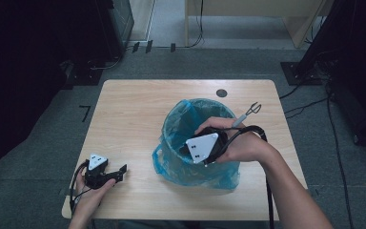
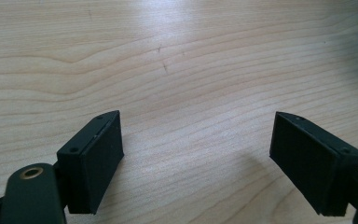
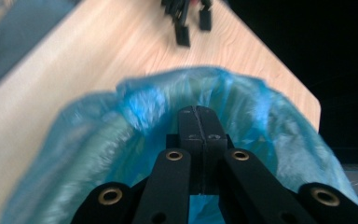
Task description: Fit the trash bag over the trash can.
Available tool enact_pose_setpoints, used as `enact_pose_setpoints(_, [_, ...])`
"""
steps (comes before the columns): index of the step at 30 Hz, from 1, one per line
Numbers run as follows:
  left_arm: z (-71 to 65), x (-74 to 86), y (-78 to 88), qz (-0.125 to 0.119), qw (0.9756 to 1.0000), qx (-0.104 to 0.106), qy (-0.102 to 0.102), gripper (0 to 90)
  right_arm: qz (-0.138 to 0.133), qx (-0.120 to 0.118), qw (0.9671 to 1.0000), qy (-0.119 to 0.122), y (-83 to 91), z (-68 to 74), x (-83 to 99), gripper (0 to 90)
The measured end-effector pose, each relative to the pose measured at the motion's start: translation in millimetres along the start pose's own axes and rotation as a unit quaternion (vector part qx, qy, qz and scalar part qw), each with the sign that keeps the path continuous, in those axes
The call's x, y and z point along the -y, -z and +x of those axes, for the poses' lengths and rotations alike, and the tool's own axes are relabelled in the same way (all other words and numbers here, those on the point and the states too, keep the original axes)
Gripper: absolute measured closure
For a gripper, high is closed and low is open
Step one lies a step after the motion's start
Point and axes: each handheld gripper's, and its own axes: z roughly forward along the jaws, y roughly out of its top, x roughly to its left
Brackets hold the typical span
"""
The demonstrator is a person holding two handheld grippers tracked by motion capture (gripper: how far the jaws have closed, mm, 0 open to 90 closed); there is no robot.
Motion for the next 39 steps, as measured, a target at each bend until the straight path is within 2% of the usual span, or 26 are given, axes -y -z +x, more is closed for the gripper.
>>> enact_pose_setpoints(2, [-0.4, -0.1, -0.1, 0.000, 1.0000, -0.001, -0.001, 16.4, 0.016, -0.011, 0.9998, 0.009, -8.1, -1.9, 1.9, 90.0])
enact_pose_setpoints(6, [-0.6, -0.3, -0.5, 0.000, 1.0000, -0.001, -0.002, 16.4, 0.023, -0.042, 0.9988, 0.009, -24.8, -5.5, 6.6, 90.0])
enact_pose_setpoints(12, [-1.0, -0.6, -1.0, 0.001, 1.0000, -0.003, -0.003, 16.5, 0.024, -0.074, 0.9968, 0.018, -46.4, -10.5, 15.0, 90.0])
enact_pose_setpoints(14, [-0.9, -0.6, -1.0, 0.001, 1.0000, -0.002, -0.003, 16.5, 0.020, -0.088, 0.9957, 0.023, -52.5, -11.7, 19.5, 90.0])
enact_pose_setpoints(18, [-0.6, -0.8, -1.1, 0.000, 1.0000, -0.001, -0.002, 16.5, 0.017, -0.114, 0.9933, 0.010, -64.4, -12.3, 28.4, 90.0])
enact_pose_setpoints(21, [-0.3, -0.9, -1.2, 0.000, 1.0000, 0.001, -0.001, 16.5, 0.025, -0.131, 0.9911, 0.004, -70.7, -10.9, 31.2, 90.0])
enact_pose_setpoints(29, [-0.8, -1.2, -1.6, 0.002, 1.0000, -0.002, -0.005, 16.5, 0.040, -0.164, 0.9855, 0.008, -83.8, -9.8, 33.9, 90.0])
enact_pose_setpoints(33, [-1.1, -1.3, -1.7, 0.002, 1.0000, -0.003, -0.006, 16.6, 0.039, -0.168, 0.9850, 0.009, -84.8, -10.7, 32.4, 90.0])
enact_pose_setpoints(39, [-1.4, -1.5, -1.9, 0.003, 1.0000, -0.004, -0.006, 16.5, 0.005, -0.136, 0.9906, 0.002, -64.5, -21.8, 26.2, 90.0])
